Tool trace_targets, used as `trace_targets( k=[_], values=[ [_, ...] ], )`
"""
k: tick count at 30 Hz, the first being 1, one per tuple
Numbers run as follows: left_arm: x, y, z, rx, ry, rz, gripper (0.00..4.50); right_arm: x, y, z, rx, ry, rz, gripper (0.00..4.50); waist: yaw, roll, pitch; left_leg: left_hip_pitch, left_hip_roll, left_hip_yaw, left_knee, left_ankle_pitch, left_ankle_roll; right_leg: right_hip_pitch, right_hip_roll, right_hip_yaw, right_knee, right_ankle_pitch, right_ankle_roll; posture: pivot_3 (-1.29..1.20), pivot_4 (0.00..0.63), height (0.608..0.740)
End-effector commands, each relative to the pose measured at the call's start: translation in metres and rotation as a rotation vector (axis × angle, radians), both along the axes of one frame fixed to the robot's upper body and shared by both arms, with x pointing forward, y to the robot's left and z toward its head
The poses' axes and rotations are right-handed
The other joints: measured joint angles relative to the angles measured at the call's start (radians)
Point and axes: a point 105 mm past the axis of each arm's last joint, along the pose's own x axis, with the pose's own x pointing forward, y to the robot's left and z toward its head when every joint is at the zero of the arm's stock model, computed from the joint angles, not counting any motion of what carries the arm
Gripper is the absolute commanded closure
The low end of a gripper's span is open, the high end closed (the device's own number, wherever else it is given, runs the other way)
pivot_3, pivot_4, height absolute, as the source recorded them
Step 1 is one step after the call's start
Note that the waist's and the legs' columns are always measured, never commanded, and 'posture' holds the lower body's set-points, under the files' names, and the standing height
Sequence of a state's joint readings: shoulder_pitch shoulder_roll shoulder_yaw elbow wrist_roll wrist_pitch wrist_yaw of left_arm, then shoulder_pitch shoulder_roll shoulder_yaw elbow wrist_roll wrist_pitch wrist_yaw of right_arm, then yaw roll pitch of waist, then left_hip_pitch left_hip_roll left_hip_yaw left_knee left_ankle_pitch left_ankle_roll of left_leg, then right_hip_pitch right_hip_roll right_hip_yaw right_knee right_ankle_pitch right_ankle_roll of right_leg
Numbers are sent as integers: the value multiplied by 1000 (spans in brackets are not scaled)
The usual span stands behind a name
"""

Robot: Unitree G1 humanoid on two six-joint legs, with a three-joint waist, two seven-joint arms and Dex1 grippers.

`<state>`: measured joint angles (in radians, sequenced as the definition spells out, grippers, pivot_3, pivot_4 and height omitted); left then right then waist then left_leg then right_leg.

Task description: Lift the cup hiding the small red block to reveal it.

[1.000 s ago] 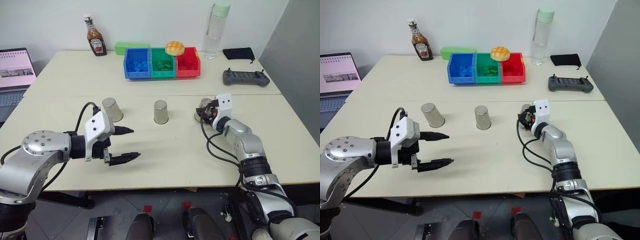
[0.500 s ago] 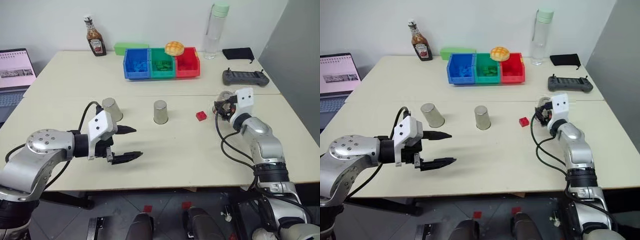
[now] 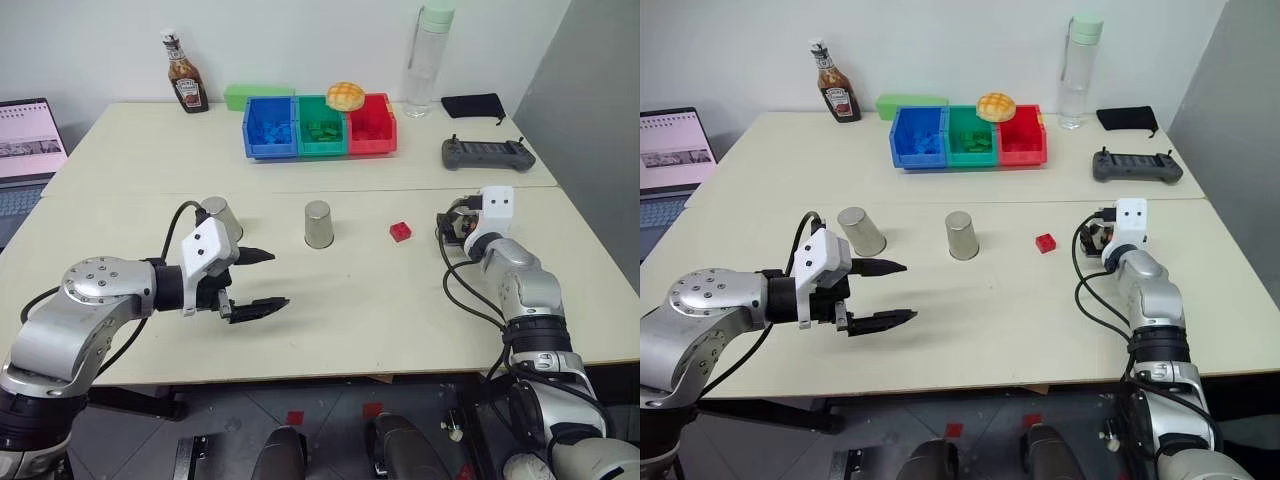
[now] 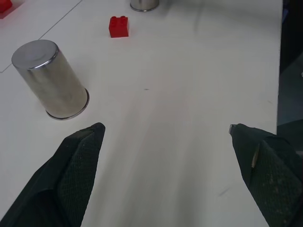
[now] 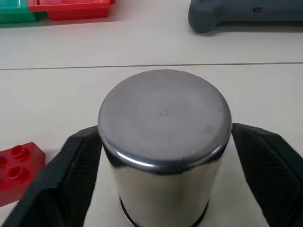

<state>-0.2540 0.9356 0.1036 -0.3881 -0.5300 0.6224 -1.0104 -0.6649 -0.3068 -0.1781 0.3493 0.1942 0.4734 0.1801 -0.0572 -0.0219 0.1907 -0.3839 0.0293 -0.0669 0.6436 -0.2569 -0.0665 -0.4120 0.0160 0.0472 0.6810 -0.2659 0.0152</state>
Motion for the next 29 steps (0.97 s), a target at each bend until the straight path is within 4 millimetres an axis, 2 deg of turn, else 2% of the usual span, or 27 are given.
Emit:
trace_targets(
  k=[1, 6, 8, 10, 12, 15, 21, 24, 29],
  values=[
    [2, 9, 10, -19, -55, 57, 0, -11, 0, 52, -36, -193, 32, 68, 0, 0, 0, 0, 0, 0, 0, 0, 0, 0, 0, 0, 0, 0, 0, 0, 150, 740],
    [1, 21, 11, 1, -81, 112, 0, -36, 3, 93, -149, -365, 95, 68, 2, 0, 0, 0, 0, 0, 0, 0, 0, 0, 0, 0, 0, 0, 0, 0, 150, 740],
    [3, 33, 9, 38, -98, 171, 0, -56, 18, 101, -141, -373, 269, 68, 3, 0, 0, 0, 0, 0, 0, 0, 0, 0, 0, 0, 0, 0, 0, 0, 150, 740],
    [5, 42, 8, 60, -109, 215, 0, -76, 33, 100, -128, -342, 437, 68, 5, 0, 0, 0, 0, 0, 0, 0, 0, 0, 0, 0, 0, 0, 0, 0, 150, 740],
    [4, 45, 10, 52, -113, 236, 0, -91, 37, 94, -153, -296, 525, 68, 7, 0, 0, 0, 0, -1, 0, 0, 0, 0, 0, -1, 0, 0, 0, 0, 150, 740],
    [1, 54, 9, 70, -114, 275, 0, -117, 33, 76, -176, -176, 627, 68, 9, 0, 0, 0, 0, -1, 0, 0, 0, 1, 0, -1, -1, 0, 0, 0, 150, 740],
    [-2, 64, 1, 96, -108, 293, 0, -147, 18, 50, -168, 20, 716, 68, 15, 0, 0, 1, 0, 0, 1, 0, 0, 1, 0, -1, -1, 0, 0, 0, 150, 740],
    [-3, 65, 1, 81, -108, 290, 0, -152, 15, 46, -176, 39, 721, 68, 14, 0, 0, 1, 0, 0, 1, 0, 0, 1, 0, -1, -1, 0, 0, 0, 150, 740],
    [5, 67, 10, 6, -126, 322, 0, -146, 11, 48, -169, 14, 682, 68, 13, 0, 0, 1, 0, 0, 1, 0, 0, 1, 0, -1, -1, 0, 1, 0, 150, 740]
  ],
)
